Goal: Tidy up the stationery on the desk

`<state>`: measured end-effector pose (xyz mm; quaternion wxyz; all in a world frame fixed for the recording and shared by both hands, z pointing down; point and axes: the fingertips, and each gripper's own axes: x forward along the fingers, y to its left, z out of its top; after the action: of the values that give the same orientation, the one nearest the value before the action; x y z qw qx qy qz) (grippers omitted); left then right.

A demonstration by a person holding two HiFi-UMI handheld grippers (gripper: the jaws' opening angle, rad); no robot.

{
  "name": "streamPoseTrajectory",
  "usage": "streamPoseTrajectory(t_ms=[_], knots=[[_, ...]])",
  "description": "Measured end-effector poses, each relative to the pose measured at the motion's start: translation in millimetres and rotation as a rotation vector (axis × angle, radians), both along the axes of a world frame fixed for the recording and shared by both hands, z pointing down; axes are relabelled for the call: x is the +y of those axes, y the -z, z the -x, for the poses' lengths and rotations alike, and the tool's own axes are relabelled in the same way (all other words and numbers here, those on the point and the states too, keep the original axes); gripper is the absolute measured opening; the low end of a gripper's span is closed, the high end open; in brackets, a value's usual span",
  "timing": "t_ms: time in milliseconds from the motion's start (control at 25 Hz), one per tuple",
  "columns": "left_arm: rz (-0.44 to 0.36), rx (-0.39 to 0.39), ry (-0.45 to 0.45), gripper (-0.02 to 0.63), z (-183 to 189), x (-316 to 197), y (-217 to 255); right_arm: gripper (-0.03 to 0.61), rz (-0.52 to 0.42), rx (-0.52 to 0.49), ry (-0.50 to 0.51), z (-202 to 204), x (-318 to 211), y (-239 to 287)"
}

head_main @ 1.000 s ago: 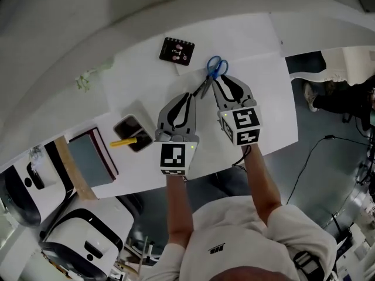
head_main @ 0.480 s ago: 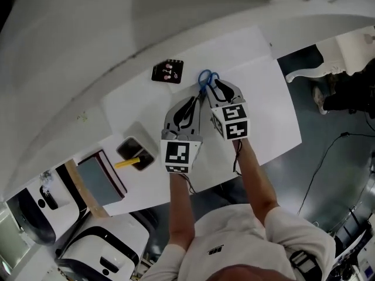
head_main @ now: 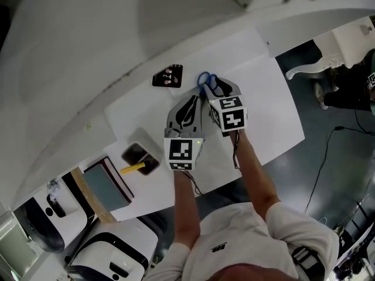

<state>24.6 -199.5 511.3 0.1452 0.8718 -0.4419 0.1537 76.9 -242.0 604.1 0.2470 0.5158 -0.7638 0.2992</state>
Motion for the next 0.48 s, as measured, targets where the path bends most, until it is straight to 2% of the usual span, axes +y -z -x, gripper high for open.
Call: streamPoseTrajectory(t_ms=[320, 480], knots=[[0.006, 0.004, 0.011, 0.000, 7, 1, -3, 0.147, 0.037, -0.024, -0.010, 14, 0, -2], [0.018, 0.000, 0.020, 0.000, 12, 1, -5, 0.149, 0.030, 0.024, -0.007, 14, -3, -2]])
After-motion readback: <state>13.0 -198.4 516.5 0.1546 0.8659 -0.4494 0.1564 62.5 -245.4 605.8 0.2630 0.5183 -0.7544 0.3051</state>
